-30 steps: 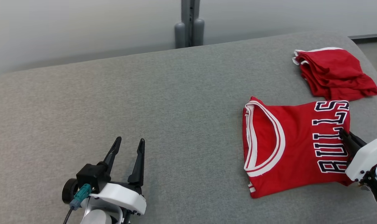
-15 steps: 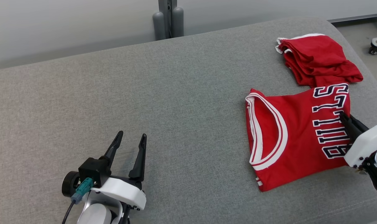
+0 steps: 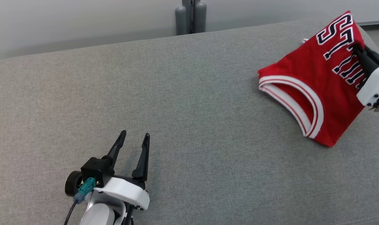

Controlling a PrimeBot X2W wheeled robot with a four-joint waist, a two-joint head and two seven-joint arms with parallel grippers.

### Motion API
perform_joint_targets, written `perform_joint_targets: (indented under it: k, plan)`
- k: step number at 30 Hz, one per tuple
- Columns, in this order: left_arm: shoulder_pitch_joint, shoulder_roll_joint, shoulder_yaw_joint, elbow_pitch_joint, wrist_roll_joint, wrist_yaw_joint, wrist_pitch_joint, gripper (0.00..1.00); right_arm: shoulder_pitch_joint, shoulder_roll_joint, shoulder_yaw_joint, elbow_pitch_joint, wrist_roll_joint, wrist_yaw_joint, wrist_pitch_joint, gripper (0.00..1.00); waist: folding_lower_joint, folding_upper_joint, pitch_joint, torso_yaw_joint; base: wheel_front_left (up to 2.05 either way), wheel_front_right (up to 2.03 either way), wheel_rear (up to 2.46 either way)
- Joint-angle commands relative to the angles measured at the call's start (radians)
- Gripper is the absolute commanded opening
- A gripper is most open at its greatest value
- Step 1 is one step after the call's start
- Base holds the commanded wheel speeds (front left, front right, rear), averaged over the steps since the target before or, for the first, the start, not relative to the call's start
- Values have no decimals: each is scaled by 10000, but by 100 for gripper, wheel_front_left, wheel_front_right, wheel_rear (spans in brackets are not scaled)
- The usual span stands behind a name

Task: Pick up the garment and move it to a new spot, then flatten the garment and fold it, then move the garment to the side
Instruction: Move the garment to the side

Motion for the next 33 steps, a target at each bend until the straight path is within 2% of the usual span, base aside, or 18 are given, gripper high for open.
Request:
perform_joint_targets:
  k: [1,6,12,18,24,33]
  plan:
    - [-258,42,7,-25,-48,30,5,100,-342,-65,-85,166,-129,0,65,0,0,0,104,193,0,0,0]
    - [-297,21,26,-80,-10,40,5,100,-1228,-273,-291,734,-460,-1,185,0,0,0,348,560,0,0,0]
    - [-429,7,107,-164,64,34,5,100,-1965,-868,-275,1173,-965,0,216,0,0,0,729,950,0,0,0]
    - [-539,13,137,-250,180,-18,5,100,-2533,-1678,-138,1612,-1471,-1,343,0,0,0,1270,1252,0,0,0]
    - [-732,38,67,-380,327,-42,5,100,-3018,-2786,129,2122,-2429,-1,409,0,0,0,1927,1525,0,0,0]
    - [-894,156,-16,-573,461,-61,5,100,-3580,-3760,282,2827,-3479,-1,320,0,0,0,2677,1673,0,0,0]
